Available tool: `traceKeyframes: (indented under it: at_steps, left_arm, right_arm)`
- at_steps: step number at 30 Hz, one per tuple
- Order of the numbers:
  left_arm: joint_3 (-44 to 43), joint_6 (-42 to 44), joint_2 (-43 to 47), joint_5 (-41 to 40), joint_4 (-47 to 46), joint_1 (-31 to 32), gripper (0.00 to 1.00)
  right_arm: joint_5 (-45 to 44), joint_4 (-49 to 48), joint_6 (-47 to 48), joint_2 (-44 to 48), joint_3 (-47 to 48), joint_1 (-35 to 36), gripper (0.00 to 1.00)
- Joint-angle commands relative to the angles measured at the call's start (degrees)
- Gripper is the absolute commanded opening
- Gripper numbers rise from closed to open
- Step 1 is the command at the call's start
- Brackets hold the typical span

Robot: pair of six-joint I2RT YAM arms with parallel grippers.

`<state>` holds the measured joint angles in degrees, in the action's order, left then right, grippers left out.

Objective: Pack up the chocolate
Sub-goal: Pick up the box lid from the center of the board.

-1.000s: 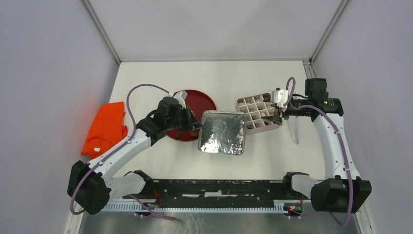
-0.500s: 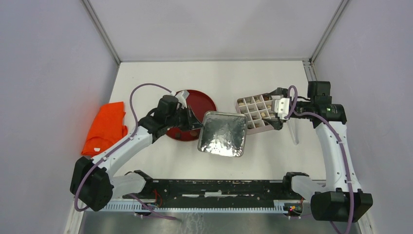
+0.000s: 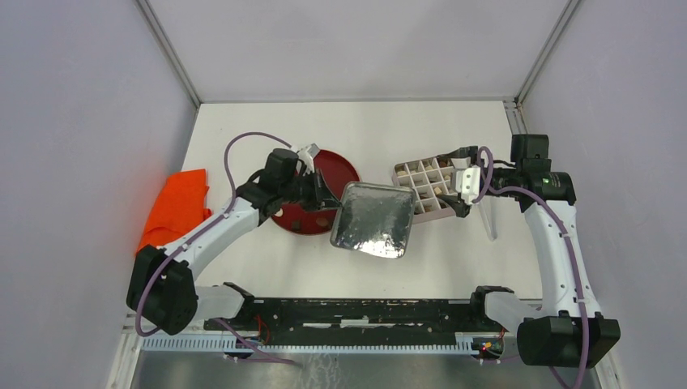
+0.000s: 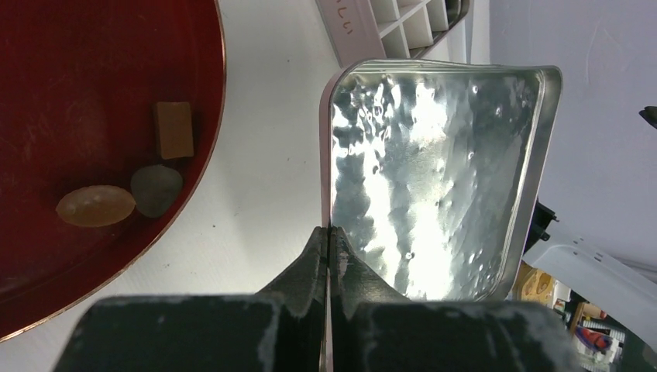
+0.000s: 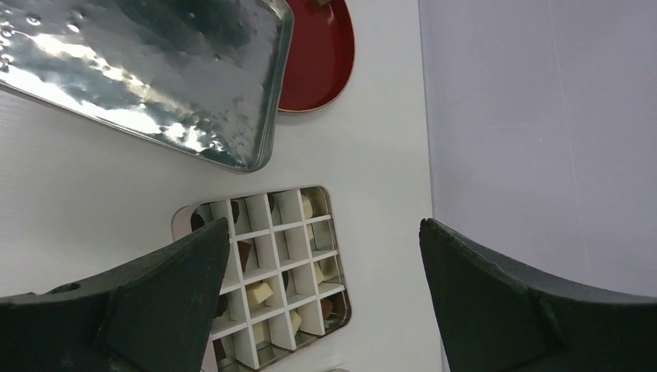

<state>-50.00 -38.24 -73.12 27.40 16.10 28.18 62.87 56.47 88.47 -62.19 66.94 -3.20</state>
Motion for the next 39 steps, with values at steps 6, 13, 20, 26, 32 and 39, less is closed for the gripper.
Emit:
traceKeyframes:
  at_steps: [6, 13, 20, 26, 32, 39]
  left_arm:
    - [-4.9, 1.7, -2.3, 6.4, -2.4, -0.4, 0.02]
    - [-6.4, 2.9, -4.1, 8.4, -0.9, -0.5, 0.02]
    - [-9.4, 4.4, -6.7, 10.6, 1.3, -0.7, 0.02]
    - [-12.1, 4.7, -10.7, 13.6, 2.2, -0.9, 0.02]
    - [-16.9, 6.6, -15.4, 15.4, 5.6, -1.3, 0.02]
    - [-21.6, 6.5, -20.3, 18.6, 7.1, -1.6, 0.02]
  right_arm:
    - [1.9, 2.9, 7.3, 0.3, 2.7, 0.2, 0.98]
    - [5.3, 7.3, 17.8, -0.4, 3.5, 0.3, 0.98]
    - [3.5, 6.5, 21.6, -0.9, 3.2, 2.1, 0.98]
    - [0.3, 5.6, 23.3, -0.4, 3.5, 4.7, 0.98]
    - [-6.1, 13.8, 36.1, -0.7, 2.4, 8.0, 0.98]
    - [-12.5, 13.9, 38.7, 3.1, -4.1, 10.4, 0.98]
